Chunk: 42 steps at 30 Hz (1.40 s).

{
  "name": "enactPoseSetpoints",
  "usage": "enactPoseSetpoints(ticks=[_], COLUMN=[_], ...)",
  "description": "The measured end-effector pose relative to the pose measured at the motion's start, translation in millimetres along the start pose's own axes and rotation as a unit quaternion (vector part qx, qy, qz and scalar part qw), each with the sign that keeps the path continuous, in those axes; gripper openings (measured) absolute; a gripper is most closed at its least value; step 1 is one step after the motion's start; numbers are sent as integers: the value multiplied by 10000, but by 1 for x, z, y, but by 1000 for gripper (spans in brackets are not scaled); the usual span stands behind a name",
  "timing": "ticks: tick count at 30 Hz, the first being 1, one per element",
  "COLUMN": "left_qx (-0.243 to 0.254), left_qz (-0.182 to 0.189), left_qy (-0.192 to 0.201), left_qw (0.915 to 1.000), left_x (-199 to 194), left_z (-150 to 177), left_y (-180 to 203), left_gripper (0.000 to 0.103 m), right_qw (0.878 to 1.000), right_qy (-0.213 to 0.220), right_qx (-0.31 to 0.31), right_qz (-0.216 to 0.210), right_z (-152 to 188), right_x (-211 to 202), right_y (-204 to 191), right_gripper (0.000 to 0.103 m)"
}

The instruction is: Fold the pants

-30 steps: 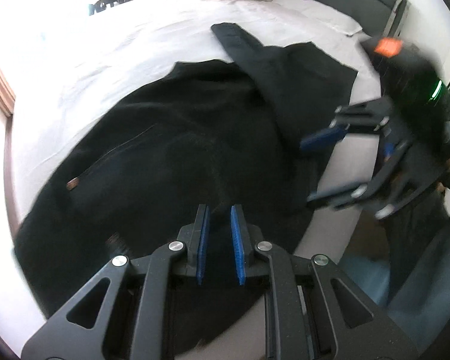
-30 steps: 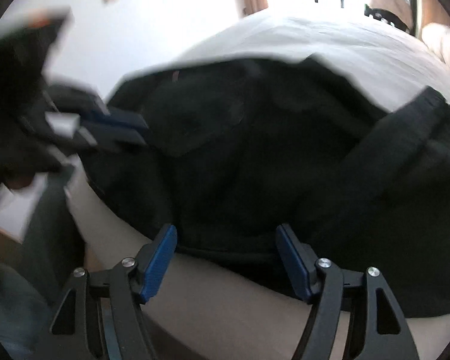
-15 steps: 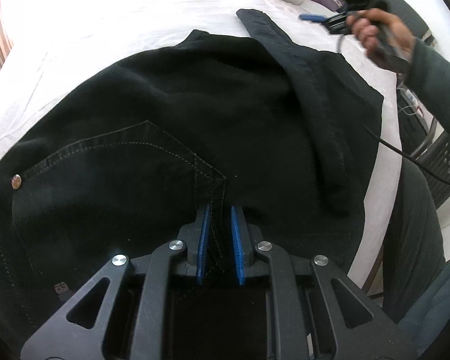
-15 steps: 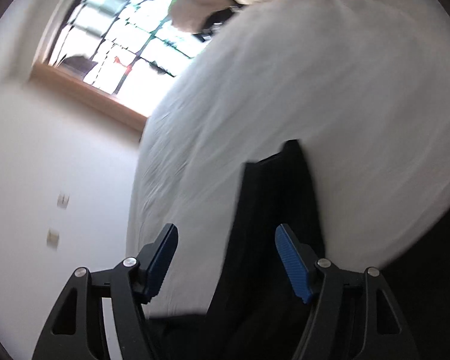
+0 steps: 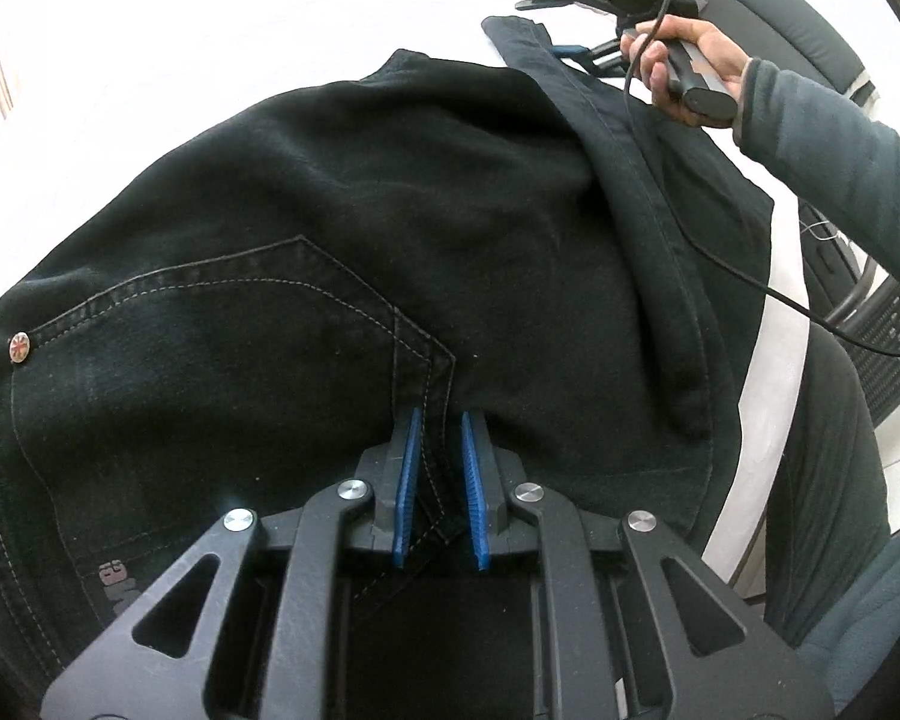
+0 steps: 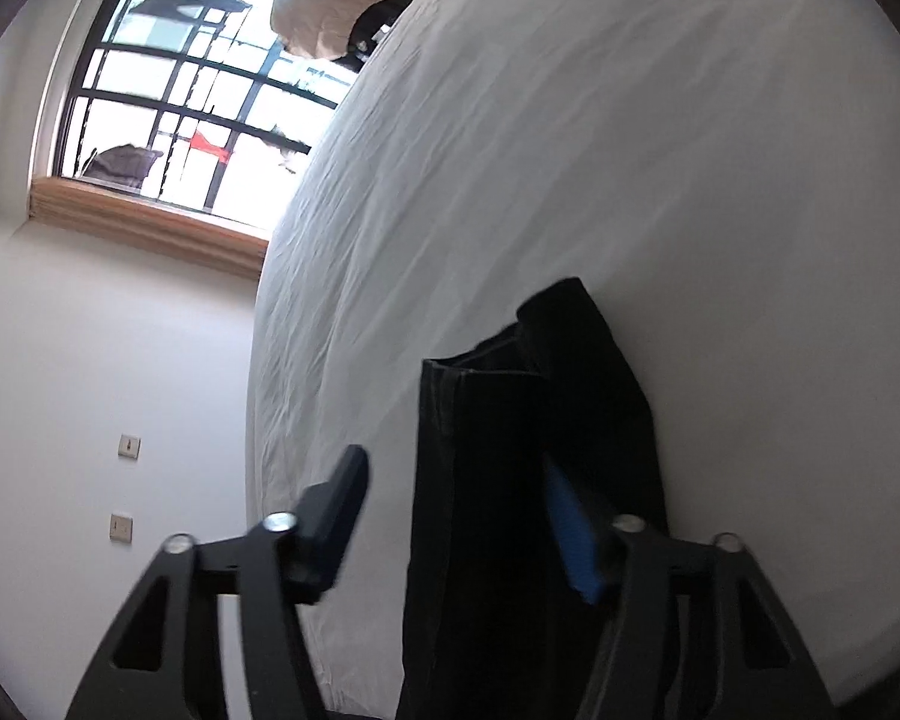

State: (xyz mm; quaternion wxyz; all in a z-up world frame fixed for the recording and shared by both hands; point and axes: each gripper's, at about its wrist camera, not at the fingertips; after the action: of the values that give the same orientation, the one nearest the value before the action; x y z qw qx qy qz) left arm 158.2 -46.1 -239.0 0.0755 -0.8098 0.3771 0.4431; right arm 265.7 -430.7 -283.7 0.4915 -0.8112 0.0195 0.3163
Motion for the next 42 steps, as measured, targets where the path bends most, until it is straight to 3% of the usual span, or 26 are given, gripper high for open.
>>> enactPoseSetpoints(ticks=[3, 5, 11, 16, 20, 23, 30, 38, 42], left_qx=[15, 37, 161, -26, 158, 428, 184, -4, -29], left_qz=[-58, -134, -410, -534, -651, -604, -445, -445, -489], left_qy=[-58, -106, -211, -361, -391, -212, -499, -520, -531], left_qw=[10000, 9998, 9988, 9979, 9970, 9970, 9976, 9977, 9974], left_x=[0, 2, 6, 9, 2, 9, 56, 65, 71], left_z=[-1, -2, -5, -13, -40, -64, -77, -82, -84], left_y=[1, 4, 16, 22, 44, 68, 85, 85, 88], left_gripper=[14, 14, 14, 14, 14, 14, 14, 14, 14], right_qw=[9996, 9991, 9977, 9936, 9908, 9917, 9859, 9795, 9771], right_qy=[-171, -119, 357, 907, 1266, 1260, 1671, 1969, 2017], right_qx=[-206, -372, -548, -664, -463, -221, -39, 240, 425], right_qz=[77, 133, 147, 86, 100, 87, -38, 358, 534], right_z=[-1, 0, 2, 17, 34, 46, 52, 54, 62], right_x=[7, 4, -31, -93, -141, -157, -198, -260, -271], right_y=[-6, -9, -12, -9, 9, 30, 44, 92, 114], right_gripper=[18, 11, 7, 6, 5, 4, 3, 2, 2])
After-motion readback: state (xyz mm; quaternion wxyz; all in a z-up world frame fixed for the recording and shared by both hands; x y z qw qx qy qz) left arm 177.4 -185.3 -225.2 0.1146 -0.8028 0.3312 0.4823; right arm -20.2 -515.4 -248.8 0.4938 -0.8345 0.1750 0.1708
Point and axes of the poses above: each gripper's, at about its wrist camera, not at the fingertips, and x roughly the way its jaws point, y to its right, z to its underside, and after that the axes turned 10 degrees about y, right-handed
